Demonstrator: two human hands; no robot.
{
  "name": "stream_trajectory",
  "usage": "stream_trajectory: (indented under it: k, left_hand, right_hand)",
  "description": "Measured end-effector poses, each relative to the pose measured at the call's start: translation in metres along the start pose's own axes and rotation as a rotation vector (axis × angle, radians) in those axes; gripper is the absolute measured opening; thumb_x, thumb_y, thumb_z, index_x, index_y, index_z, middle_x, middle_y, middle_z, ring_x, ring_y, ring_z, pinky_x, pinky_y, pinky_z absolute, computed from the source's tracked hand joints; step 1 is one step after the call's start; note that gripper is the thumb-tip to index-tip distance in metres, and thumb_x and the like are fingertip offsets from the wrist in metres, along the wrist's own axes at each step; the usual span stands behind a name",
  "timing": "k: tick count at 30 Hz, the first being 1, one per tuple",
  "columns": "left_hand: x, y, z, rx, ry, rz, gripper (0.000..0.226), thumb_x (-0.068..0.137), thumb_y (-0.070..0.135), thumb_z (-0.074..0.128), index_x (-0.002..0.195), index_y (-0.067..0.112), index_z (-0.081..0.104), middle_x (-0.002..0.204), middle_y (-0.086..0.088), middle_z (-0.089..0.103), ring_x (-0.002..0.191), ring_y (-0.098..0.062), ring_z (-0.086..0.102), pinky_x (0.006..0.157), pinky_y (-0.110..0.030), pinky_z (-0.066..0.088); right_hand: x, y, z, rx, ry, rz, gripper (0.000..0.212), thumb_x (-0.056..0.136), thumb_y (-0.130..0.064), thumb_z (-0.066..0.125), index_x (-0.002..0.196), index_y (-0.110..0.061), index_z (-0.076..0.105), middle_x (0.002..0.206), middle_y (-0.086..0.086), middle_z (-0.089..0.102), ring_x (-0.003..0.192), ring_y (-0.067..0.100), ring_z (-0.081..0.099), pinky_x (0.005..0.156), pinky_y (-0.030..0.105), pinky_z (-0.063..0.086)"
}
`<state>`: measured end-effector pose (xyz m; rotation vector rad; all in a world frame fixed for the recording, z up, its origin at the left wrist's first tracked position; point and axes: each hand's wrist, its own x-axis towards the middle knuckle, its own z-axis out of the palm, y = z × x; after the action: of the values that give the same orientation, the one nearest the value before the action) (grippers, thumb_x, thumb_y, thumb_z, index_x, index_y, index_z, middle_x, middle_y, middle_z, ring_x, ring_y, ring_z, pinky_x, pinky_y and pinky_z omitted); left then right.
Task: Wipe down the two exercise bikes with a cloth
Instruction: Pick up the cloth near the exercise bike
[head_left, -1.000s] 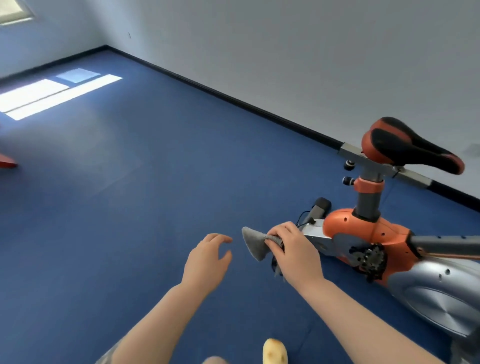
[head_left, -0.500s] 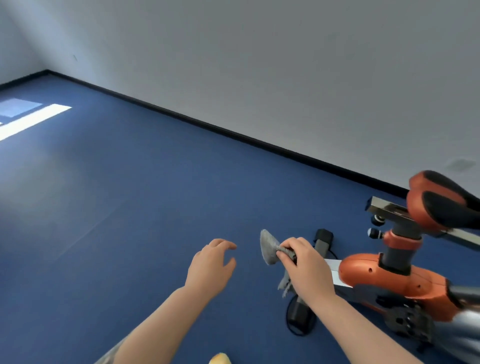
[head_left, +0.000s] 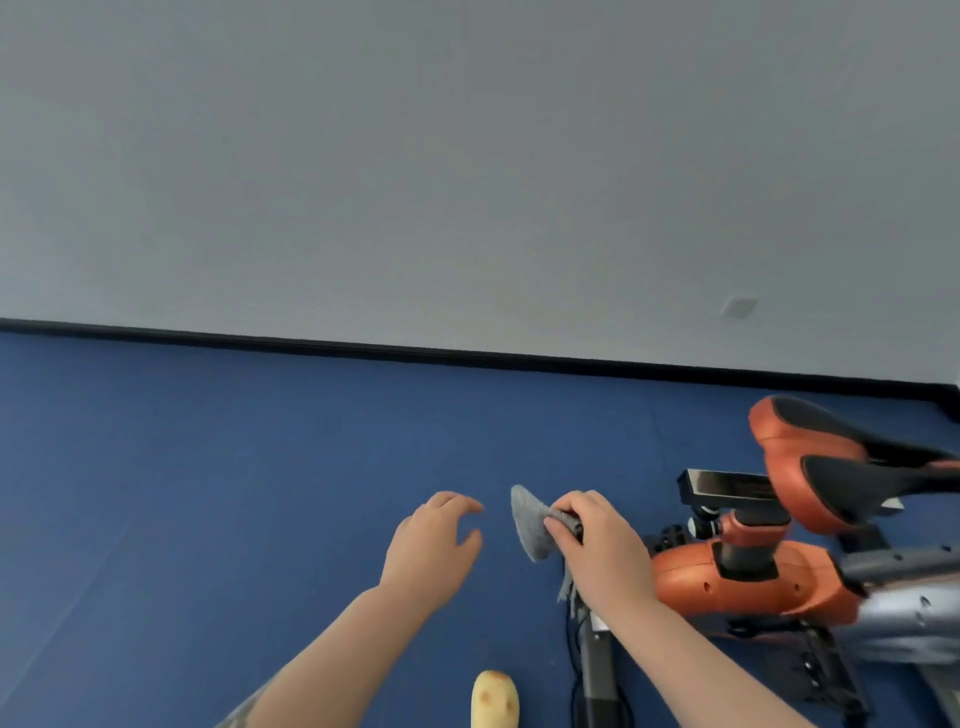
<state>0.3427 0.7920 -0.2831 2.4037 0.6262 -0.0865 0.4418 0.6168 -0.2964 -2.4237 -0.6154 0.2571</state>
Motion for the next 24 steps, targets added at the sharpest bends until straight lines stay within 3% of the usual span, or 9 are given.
stream_trajectory:
  k: [9, 14, 24]
  left_hand:
    - [0.156, 0.01, -0.057, 0.008, -0.022, 0.121, 0.031, 0.097, 0.029, 0.048, 0.127, 0.035, 0.055, 0.135, 0.023, 0.047, 0.11, -0.01, 0.055, 0.091, -0.029, 0.047]
    - [0.242, 0.004, -0.07, 0.044, -0.129, 0.202, 0.032, 0.097, 0.028, 0.048, 0.128, 0.035, 0.054, 0.136, 0.022, 0.047, 0.112, -0.009, 0.054, 0.094, -0.026, 0.045]
    - [0.434, 0.057, -0.099, 0.183, -0.329, 0.574, 0.032, 0.097, 0.027, 0.047, 0.128, 0.034, 0.055, 0.137, 0.022, 0.048, 0.115, -0.005, 0.052, 0.092, -0.023, 0.044]
  right_hand:
    - [0.138, -0.027, -0.005, -0.045, 0.083, 0.065, 0.009, 0.096, -0.036, 0.054, 0.093, -0.028, 0.057, 0.092, -0.012, 0.052, 0.076, 0.007, 0.054, 0.065, 0.03, 0.048]
    - [0.211, -0.036, 0.0, -0.076, 0.121, 0.121, 0.009, 0.096, -0.038, 0.052, 0.093, -0.031, 0.056, 0.093, -0.013, 0.052, 0.077, 0.005, 0.053, 0.063, 0.025, 0.045]
    - [0.321, -0.039, -0.024, -0.191, 0.308, 0.398, 0.014, 0.1, -0.037, 0.046, 0.104, -0.027, 0.055, 0.101, -0.013, 0.051, 0.081, 0.007, 0.052, 0.064, 0.025, 0.046]
